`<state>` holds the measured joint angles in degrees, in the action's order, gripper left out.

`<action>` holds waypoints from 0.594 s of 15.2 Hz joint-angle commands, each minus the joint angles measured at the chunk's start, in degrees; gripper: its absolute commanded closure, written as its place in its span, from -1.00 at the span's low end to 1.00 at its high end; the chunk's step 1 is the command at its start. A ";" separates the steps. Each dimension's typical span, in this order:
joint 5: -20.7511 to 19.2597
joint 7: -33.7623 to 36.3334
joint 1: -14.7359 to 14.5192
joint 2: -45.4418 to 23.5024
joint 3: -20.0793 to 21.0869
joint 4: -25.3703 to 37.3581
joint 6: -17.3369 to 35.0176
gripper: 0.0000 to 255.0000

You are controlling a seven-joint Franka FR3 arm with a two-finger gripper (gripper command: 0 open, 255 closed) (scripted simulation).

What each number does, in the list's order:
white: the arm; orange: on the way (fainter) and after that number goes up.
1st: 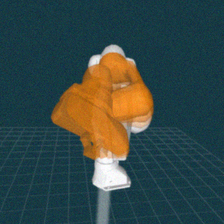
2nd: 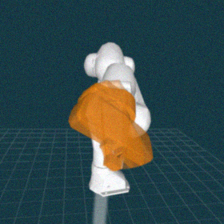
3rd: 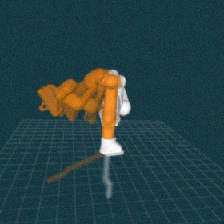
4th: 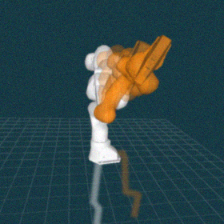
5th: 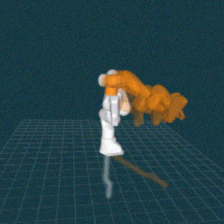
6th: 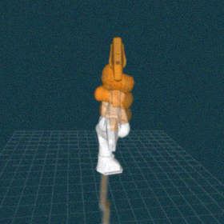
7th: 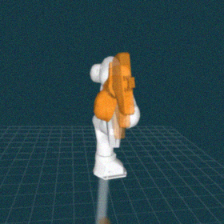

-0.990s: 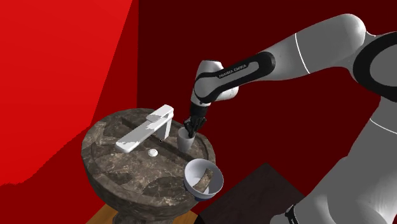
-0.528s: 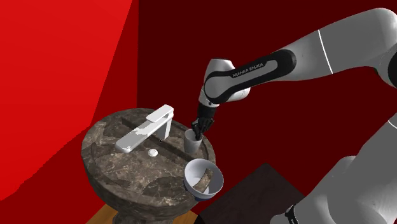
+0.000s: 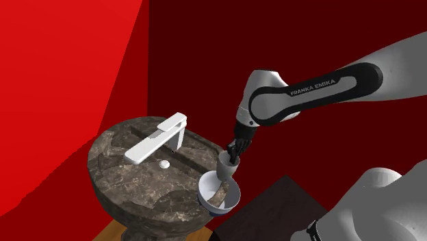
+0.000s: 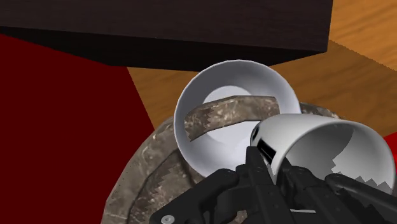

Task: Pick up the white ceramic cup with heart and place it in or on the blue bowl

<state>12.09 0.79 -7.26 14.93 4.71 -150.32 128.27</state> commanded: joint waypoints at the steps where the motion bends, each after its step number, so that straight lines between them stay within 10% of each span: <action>1: 0.29 -0.32 -0.08 0.71 -0.01 -1.88 1.17 1.00; 9: 1.42 -1.69 -0.43 -5.04 0.15 -3.75 8.74 1.00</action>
<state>13.33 -0.68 -7.65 10.69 4.85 -153.81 135.91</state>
